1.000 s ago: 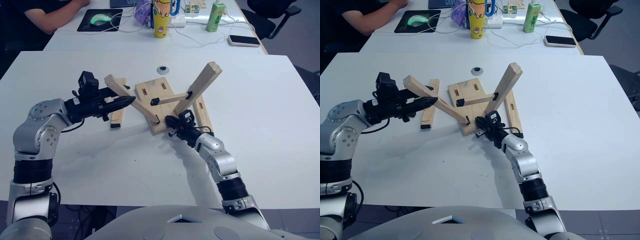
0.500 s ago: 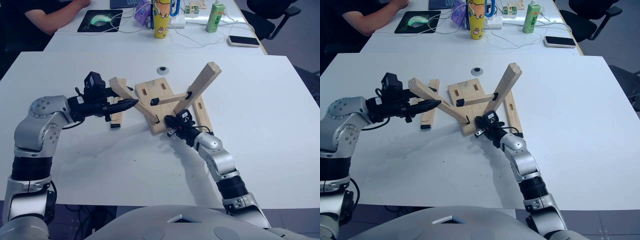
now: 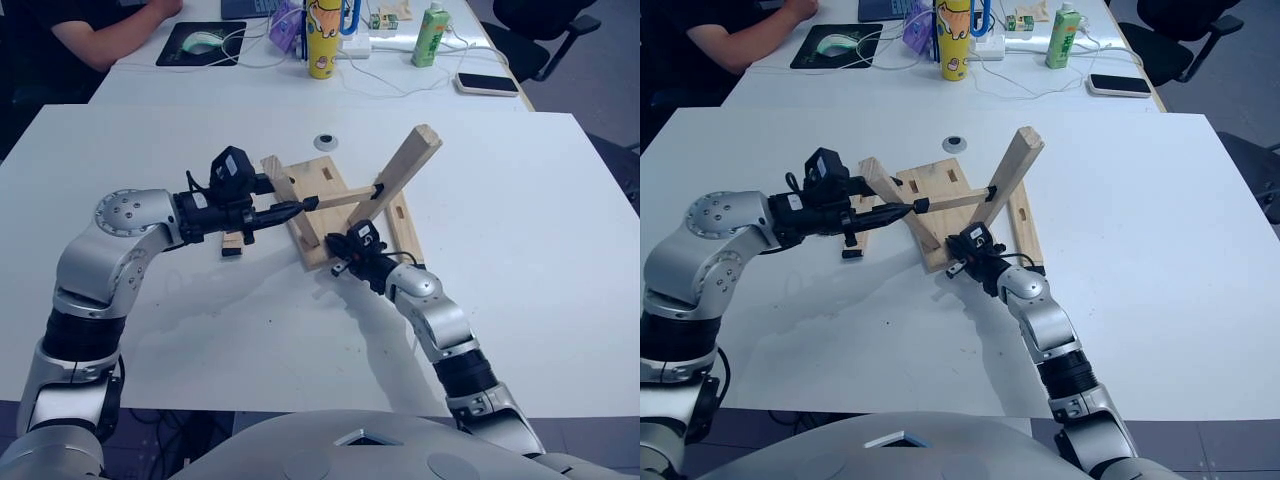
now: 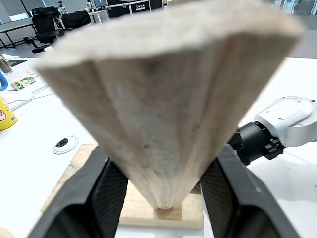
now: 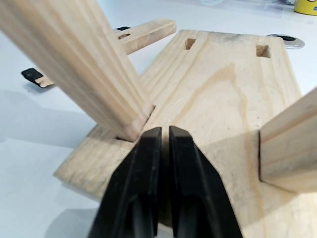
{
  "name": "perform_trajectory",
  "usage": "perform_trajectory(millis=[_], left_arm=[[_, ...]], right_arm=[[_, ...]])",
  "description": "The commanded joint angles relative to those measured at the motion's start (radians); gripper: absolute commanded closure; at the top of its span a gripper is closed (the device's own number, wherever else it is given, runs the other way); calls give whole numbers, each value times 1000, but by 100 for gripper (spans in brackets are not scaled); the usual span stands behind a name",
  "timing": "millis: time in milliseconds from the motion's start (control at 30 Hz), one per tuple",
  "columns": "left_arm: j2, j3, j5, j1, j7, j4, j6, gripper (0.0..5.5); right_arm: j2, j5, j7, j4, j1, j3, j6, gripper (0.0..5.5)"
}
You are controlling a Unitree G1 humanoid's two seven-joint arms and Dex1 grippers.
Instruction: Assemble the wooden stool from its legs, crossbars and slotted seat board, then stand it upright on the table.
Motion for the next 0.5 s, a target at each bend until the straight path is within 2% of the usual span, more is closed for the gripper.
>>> perform_trajectory(millis=[33,333,500], left_arm=[[-5,-68,78,33,23,80,19,347],[36,-167,153,103,9,165,-24,347],[34,-167,128,108,7,165,-27,347]], right_arm=[[-32,-30,18,78,74,48,125,522],[-48,-28,37,82,78,78,147,522],[-19,33,45,25,86,11,41,522]])
